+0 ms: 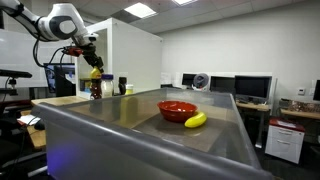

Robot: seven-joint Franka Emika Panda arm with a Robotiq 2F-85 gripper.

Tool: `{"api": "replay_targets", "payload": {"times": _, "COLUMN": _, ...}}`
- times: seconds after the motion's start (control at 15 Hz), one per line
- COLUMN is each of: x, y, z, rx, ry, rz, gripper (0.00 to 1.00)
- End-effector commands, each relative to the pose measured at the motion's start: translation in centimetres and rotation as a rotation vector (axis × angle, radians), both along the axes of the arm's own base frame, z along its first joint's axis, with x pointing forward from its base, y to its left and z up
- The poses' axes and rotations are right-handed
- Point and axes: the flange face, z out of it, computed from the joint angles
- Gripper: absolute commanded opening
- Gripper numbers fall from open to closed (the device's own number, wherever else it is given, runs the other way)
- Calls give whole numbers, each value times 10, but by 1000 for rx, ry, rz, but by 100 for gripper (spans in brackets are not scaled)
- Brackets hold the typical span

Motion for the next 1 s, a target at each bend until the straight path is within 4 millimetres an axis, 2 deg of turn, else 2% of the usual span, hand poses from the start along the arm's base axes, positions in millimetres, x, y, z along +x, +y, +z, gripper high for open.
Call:
{"api": "replay_targets", "payload": {"times": 0.0, "x": -5, "y": -1, "z": 24, "rx": -28, "ry": 8, "rz": 18, "gripper": 27}}
{"api": "replay_targets", "payload": {"times": 0.53, "x": -14, "y": -16, "z": 22, "rx": -27, "ry": 63, "rz": -21, "gripper": 27}}
{"api": "replay_targets", "payload": {"times": 0.93, "x": -14, "y": -13, "z": 21, "rx": -48, "ry": 79, "rz": -7, "gripper": 27}}
